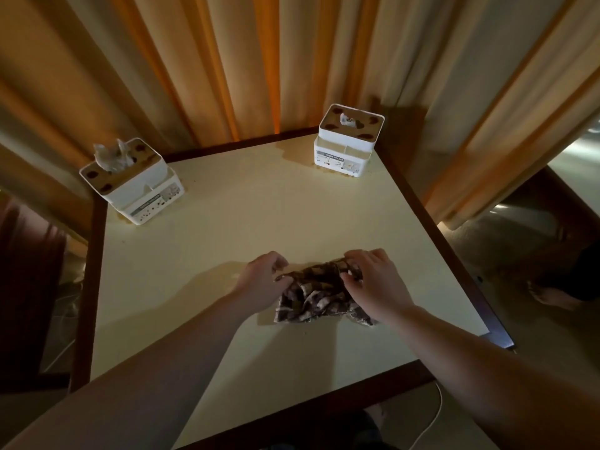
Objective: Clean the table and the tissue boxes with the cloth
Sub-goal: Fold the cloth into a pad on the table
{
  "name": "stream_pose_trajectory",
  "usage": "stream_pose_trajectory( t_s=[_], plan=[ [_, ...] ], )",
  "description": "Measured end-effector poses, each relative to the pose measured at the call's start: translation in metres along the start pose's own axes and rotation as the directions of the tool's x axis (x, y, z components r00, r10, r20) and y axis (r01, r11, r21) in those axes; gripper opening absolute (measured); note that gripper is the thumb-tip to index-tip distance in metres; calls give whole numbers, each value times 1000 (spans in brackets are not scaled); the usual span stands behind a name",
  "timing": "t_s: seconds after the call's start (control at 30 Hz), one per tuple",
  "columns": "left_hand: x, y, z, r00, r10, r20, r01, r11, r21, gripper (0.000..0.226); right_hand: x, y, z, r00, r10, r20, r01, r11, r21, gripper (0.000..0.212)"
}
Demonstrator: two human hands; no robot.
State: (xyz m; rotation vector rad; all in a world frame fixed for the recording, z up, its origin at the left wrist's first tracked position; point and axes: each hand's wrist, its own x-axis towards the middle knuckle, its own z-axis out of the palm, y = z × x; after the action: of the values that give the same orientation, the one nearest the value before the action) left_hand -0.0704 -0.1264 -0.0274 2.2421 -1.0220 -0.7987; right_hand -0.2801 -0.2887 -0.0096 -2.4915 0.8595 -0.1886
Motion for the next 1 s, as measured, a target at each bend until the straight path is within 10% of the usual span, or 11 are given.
stream_pose_trajectory(
  t_s=[0.23, 0.47, 0.67, 1.0],
  plan=[
    [18, -4, -6, 985, -74, 153, 81, 996, -36, 27, -30, -51, 54, 983, -183, 13, 181, 980, 81, 42],
    [27, -18, -15, 974, -16, 226, 30, 998, -60, 35, -43, -84, 92, 999, -6, 38, 7, 1000, -23, 83],
    [30, -18, -14, 959, 37, 280, -38, 999, 0, 25, -43, -90, 106, 994, 2, -113, -16, 993, -121, 62],
    [46, 62, -23, 941, 86, 328, -19, 979, -202, 30, -40, -67, 47, 941, 243, -234, -194, 958, 213, 54]
  ],
)
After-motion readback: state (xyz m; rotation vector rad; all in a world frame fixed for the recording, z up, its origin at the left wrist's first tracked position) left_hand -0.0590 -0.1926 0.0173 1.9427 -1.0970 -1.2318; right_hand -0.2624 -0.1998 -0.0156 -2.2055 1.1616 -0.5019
